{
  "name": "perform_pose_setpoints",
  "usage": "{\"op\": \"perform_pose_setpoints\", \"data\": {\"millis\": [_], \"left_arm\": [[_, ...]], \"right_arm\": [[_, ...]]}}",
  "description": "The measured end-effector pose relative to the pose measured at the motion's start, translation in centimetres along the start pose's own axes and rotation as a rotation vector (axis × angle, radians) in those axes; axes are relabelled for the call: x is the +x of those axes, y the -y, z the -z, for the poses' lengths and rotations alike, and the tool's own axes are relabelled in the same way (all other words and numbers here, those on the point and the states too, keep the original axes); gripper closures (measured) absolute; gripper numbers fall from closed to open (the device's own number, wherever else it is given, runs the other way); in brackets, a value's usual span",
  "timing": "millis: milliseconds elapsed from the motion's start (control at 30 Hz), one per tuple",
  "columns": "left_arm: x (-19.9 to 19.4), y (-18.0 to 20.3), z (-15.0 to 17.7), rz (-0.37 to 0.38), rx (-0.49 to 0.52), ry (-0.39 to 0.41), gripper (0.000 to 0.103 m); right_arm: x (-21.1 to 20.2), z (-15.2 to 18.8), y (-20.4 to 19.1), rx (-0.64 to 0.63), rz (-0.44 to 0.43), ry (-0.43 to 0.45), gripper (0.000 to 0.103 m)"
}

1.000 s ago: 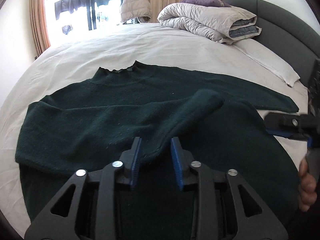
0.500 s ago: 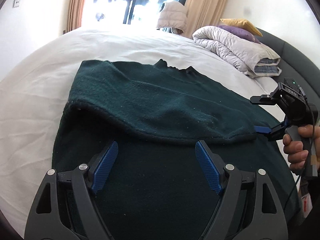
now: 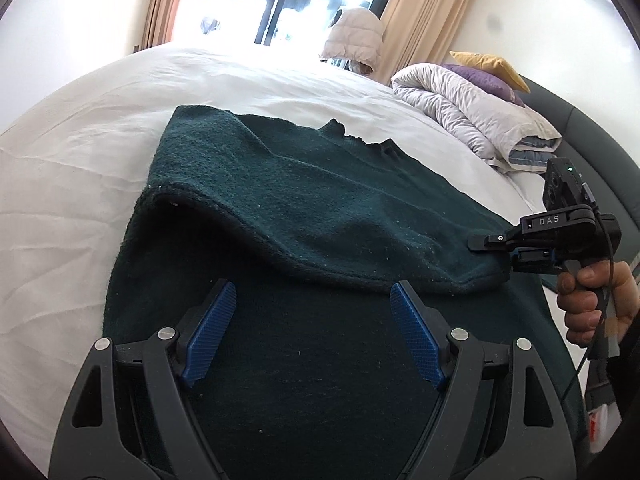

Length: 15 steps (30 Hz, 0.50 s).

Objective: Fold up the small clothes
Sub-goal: 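Grasp the sweater side edge with the right tool and fold it inward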

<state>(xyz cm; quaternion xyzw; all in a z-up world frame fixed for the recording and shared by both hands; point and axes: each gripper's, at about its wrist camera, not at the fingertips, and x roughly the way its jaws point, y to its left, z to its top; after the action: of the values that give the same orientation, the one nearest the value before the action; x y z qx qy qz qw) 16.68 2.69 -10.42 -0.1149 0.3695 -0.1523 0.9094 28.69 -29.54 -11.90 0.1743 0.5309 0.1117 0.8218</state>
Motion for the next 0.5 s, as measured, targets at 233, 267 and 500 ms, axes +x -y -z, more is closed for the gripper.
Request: {"op": "perform_pose_setpoints", "data": {"millis": [233, 267, 500], "left_arm": [[-0.3, -0.9, 0.0, 0.006, -0.053, 0.029, 0.024], [-0.4, -1.0, 0.0, 0.008, -0.064, 0.034, 0.024], [-0.7, -0.8, 0.3, 0.007, -0.08, 0.042, 0.024]], "right_arm": [[-2.2, -3.6, -6.9, -0.232, 0.051, 0.119, 0.089], [-2.6, -4.3, -7.7, -0.256, 0.046, 0.137, 0.089], [-5.4, -7.9, -8.0, -0.31, 0.012, 0.264, 0.089]]}}
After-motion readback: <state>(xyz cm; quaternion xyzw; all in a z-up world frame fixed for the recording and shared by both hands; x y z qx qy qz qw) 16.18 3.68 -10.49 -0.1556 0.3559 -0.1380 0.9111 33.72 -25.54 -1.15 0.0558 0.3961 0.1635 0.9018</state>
